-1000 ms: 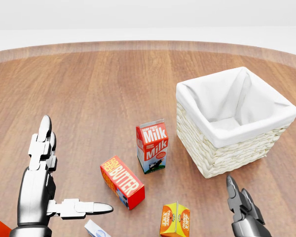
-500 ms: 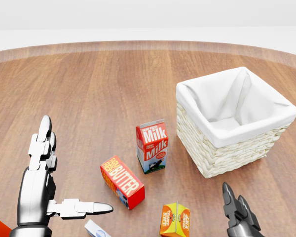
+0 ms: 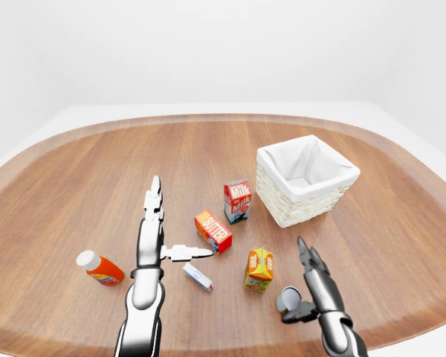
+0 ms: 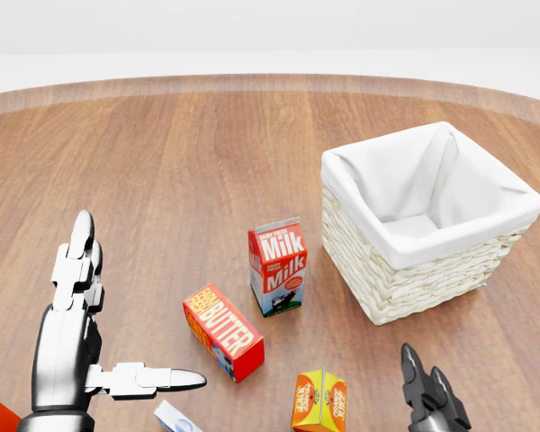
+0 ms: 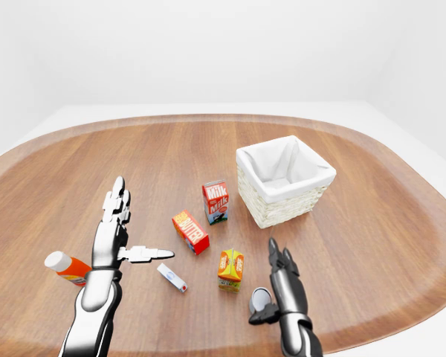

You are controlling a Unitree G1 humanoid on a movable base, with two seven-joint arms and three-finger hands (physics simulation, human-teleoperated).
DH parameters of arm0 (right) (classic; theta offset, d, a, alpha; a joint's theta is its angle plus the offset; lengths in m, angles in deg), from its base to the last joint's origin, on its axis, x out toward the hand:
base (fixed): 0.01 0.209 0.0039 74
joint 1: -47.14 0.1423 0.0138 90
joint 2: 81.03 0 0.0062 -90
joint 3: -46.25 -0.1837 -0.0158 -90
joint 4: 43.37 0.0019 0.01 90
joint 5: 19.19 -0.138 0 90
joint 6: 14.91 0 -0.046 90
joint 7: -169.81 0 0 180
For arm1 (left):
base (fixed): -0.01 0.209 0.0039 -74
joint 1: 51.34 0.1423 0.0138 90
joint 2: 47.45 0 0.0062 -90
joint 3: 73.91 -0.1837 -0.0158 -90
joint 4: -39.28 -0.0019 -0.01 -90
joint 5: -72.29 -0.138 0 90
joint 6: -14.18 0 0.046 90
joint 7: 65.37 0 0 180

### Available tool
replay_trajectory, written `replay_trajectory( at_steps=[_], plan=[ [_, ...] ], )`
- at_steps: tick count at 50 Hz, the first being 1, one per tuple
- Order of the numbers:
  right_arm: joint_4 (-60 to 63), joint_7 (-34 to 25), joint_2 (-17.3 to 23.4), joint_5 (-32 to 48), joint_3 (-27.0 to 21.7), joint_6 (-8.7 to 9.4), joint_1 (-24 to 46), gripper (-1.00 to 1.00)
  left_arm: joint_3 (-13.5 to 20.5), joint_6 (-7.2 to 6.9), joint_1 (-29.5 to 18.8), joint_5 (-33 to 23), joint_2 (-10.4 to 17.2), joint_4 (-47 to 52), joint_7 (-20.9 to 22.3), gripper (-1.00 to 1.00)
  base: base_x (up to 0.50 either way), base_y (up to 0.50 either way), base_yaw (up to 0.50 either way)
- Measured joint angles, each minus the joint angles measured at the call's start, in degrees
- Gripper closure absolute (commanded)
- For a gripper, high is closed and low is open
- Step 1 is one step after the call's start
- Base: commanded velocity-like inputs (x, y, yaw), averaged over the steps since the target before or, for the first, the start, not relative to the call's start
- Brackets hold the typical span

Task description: Pick up the alphabet soup and the tomato sauce, and put them in the basket.

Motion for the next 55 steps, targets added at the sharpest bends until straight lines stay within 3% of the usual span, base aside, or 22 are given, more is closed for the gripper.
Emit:
replay_trajectory(
  at_steps=[55],
  plan=[
    [-6.1, 4.3, 1.2, 2.6, 3.8, 0.00, 0.1, -1.00, 0.0, 0.00, 0.0, 0.0, 0.0, 0.0, 0.0, -1.00, 0.00, 0.00, 0.00]
  ],
)
